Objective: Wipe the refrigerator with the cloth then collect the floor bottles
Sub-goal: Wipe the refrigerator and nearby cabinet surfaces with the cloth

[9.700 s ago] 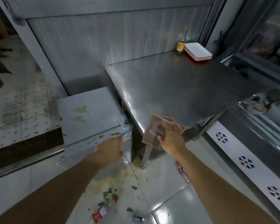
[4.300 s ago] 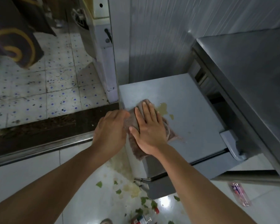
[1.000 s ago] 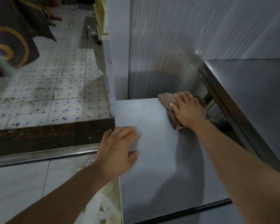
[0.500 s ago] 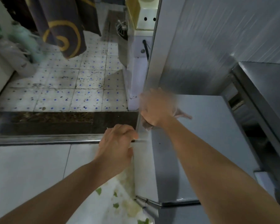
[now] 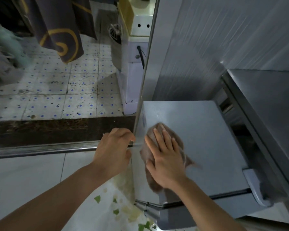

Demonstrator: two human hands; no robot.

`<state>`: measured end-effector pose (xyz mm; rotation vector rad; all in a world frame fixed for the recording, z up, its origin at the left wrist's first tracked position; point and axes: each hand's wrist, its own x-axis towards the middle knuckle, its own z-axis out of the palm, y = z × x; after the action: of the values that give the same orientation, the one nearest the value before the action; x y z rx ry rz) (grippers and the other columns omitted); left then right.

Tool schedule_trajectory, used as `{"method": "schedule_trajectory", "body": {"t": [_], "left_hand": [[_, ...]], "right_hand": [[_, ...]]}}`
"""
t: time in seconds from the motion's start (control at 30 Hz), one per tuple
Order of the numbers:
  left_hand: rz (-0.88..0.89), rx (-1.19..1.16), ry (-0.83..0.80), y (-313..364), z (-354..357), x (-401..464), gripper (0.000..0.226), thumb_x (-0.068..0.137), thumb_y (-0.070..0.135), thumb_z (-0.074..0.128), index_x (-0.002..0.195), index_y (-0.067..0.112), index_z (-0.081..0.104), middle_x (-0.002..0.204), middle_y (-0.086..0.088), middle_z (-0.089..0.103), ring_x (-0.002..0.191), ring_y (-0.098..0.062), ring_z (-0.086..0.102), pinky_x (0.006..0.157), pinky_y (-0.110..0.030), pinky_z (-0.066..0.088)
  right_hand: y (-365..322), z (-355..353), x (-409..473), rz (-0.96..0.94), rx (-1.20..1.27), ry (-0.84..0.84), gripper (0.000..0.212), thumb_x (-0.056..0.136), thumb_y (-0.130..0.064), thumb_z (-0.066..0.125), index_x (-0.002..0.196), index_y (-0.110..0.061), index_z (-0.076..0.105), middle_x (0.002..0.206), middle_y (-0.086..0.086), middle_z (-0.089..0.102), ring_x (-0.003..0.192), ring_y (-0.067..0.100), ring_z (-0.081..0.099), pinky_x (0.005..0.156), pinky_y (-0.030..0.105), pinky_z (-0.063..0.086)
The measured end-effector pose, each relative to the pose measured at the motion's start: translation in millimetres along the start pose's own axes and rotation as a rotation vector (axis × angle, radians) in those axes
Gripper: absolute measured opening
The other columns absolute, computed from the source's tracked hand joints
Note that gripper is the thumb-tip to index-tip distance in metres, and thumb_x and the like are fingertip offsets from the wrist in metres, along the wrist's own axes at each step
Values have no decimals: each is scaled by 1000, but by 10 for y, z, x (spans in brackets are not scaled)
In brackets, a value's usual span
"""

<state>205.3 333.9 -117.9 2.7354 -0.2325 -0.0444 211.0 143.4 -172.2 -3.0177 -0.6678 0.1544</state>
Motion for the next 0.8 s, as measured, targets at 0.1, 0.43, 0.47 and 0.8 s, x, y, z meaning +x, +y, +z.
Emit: {"method": "schedule_trajectory", "body": {"t": [0.1, 0.43, 0.47, 0.8], "left_hand": [[6, -5, -6, -9, 54, 107, 41, 76, 15, 65, 116, 22, 58, 121, 5, 56, 111, -17, 49, 93, -31, 41], [58, -38, 51, 195, 243, 459, 48, 72, 5, 66, 118, 16, 58, 126, -1, 54, 110, -23, 52, 94, -37, 40], [74, -32, 39, 237, 282, 486, 48, 74, 7, 66, 120, 17, 57, 129, 0, 52, 113, -22, 51, 96, -35, 37], [64, -16, -16, 359, 466, 596, 47, 75, 9, 61, 121, 15, 58, 137, 1, 49, 121, -22, 45, 99, -33, 36]], "right_hand": [[138, -40, 663, 67, 20, -2, 68, 92, -51, 25, 150, -32, -5, 157, 2, -20, 144, 25, -21, 117, 45, -6], [849, -77, 1231, 49, 7, 58, 73, 85, -65, 9, 151, -33, 5, 160, -2, 0, 147, 19, -5, 117, 44, 1], [1064, -92, 1188, 110, 3, 67, 72, 86, -64, 9, 151, -33, 4, 160, -2, 0, 147, 19, -4, 116, 43, 1], [1905, -66, 467, 492, -34, 61, 67, 93, -59, 7, 152, -27, 1, 160, 9, -1, 146, 32, -1, 116, 51, 7]]}}
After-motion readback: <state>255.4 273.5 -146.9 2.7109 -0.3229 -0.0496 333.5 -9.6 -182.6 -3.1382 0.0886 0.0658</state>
